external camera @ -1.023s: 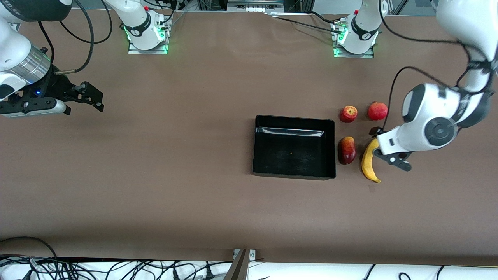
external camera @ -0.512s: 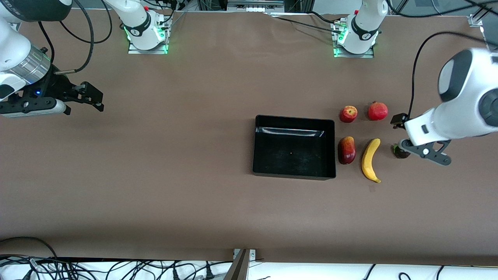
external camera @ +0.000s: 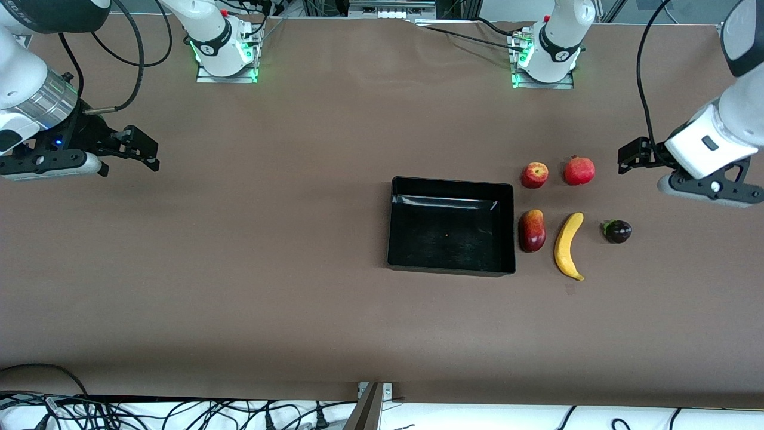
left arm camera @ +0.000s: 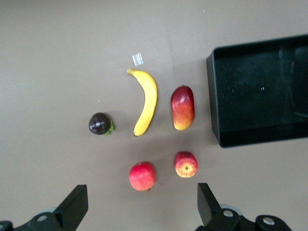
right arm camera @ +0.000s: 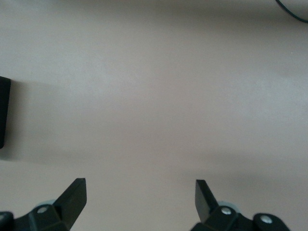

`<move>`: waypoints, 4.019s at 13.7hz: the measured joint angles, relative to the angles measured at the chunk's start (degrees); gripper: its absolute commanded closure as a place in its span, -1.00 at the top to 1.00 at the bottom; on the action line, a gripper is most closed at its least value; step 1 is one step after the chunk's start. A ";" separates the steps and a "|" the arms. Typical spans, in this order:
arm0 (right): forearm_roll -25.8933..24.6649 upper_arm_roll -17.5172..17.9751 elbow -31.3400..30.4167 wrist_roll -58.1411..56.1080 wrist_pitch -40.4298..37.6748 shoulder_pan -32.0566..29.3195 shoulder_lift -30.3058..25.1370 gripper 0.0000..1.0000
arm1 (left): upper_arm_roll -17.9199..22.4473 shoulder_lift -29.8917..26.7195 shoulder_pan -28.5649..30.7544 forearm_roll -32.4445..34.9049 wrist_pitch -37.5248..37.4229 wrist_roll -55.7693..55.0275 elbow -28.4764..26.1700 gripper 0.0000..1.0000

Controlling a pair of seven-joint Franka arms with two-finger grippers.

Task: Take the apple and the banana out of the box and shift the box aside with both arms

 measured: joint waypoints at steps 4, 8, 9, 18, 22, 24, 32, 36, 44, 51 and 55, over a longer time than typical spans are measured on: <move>0.00 0.01 0.00 0.00 0.00 0.01 0.00 1.00 | 1.06 -2.95 -0.59 -0.27 3.86 -0.78 -5.86 1.00; 0.00 0.02 0.00 0.00 0.00 0.01 0.00 1.00 | 1.25 -2.96 -0.56 -0.27 3.99 -0.97 -6.02 1.00; 0.00 0.02 0.00 0.00 0.00 0.01 0.00 1.00 | 1.34 -2.96 -0.56 -0.27 4.02 -1.07 -6.02 1.00; -0.01 0.37 -0.12 -0.21 1.04 3.07 4.89 1.00 | -0.21 -3.02 -1.63 -0.45 2.96 -9.15 -6.14 1.00; 0.42 0.72 -0.10 -0.21 1.40 7.26 11.35 1.00 | -0.05 -2.82 -1.35 -2.84 2.88 -10.58 -6.51 1.00; 2.38 0.86 -0.03 3.44 3.93 10.98 13.61 1.00 | 0.16 -2.33 -1.19 -2.92 1.77 -10.68 -6.03 1.00; 3.45 1.36 0.43 43.38 30.59 33.80 31.03 1.00 | 0.09 -1.33 -0.73 -3.19 -6.71 -10.54 -2.39 1.00; 3.16 0.54 4.77 49.10 34.86 38.08 38.81 0.97 | -0.58 0.66 -1.82 -7.32 -8.71 -10.56 -2.33 1.00; 1.65 -2.71 8.47 51.57 37.54 41.77 43.57 -1.00 | 0.98 2.26 2.67 -8.32 -15.55 -9.07 3.90 1.00; 1.20 -4.54 9.55 47.55 36.43 40.15 43.00 -1.00 | 0.46 2.88 2.67 -6.56 -12.26 -7.98 7.92 1.00; 1.19 -7.06 9.33 33.71 27.20 35.17 38.02 -1.00 | 0.11 6.13 0.42 -6.41 -10.16 -8.07 7.91 1.00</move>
